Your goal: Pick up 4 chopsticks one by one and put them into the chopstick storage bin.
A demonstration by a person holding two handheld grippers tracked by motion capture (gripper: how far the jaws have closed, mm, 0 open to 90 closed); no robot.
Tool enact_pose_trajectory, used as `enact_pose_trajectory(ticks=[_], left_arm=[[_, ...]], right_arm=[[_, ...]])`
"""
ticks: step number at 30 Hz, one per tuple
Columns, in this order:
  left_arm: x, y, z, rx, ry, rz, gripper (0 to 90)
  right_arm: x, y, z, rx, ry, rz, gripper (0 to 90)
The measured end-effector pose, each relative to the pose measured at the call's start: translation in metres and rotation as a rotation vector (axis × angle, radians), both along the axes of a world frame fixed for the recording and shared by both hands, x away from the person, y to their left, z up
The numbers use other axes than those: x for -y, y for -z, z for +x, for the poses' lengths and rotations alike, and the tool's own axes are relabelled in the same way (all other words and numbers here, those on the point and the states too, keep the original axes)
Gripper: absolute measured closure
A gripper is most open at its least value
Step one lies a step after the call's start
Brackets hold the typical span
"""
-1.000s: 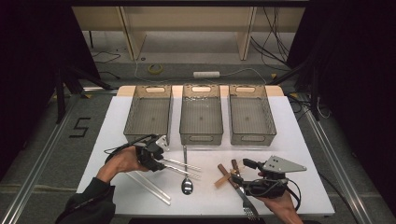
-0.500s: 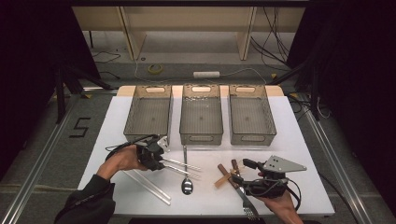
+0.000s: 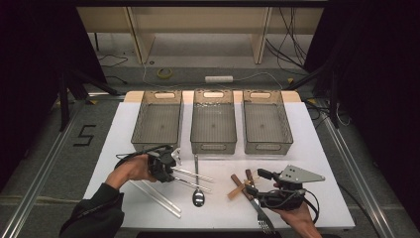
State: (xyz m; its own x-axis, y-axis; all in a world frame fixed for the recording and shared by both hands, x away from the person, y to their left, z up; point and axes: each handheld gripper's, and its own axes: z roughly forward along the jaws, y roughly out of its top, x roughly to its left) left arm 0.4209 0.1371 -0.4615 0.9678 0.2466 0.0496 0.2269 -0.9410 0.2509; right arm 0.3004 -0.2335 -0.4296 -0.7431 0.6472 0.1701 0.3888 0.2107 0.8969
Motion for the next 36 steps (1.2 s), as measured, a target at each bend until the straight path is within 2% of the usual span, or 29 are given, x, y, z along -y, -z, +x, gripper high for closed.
enact_pose_trajectory(ticks=[12, 13, 16, 20, 30, 36], left_arm=[[0.0018, 0.0, -0.005, 0.019, 0.065, 0.004, 75.2], [0.0017, -0.0005, -0.0051, 0.021, 0.086, 0.012, 75.8], [0.0016, 0.0002, -0.0057, 0.024, 0.1, 0.003, 77.7], [0.0003, 0.0004, -0.0068, 0.032, 0.142, -0.003, 80.5], [-0.0006, 0.0006, -0.0084, 0.05, 0.19, -0.007, 84.1], [-0.0003, 0.0004, -0.0093, 0.062, 0.203, -0.007, 84.7]], right_arm=[[-0.0004, 0.0002, 0.0002, 0.0, -0.004, -0.003, 28.7], [-0.0004, 0.0002, 0.0002, 0.0, -0.004, -0.003, 28.7], [-0.0005, 0.0001, 0.0001, 0.0, -0.005, -0.002, 28.8], [-0.0004, 0.0002, 0.0002, 0.0, -0.006, -0.005, 28.9], [-0.0011, 0.0005, 0.0004, -0.006, -0.008, -0.007, 28.9], [-0.001, 0.0006, 0.0005, -0.008, -0.007, -0.006, 29.0]])
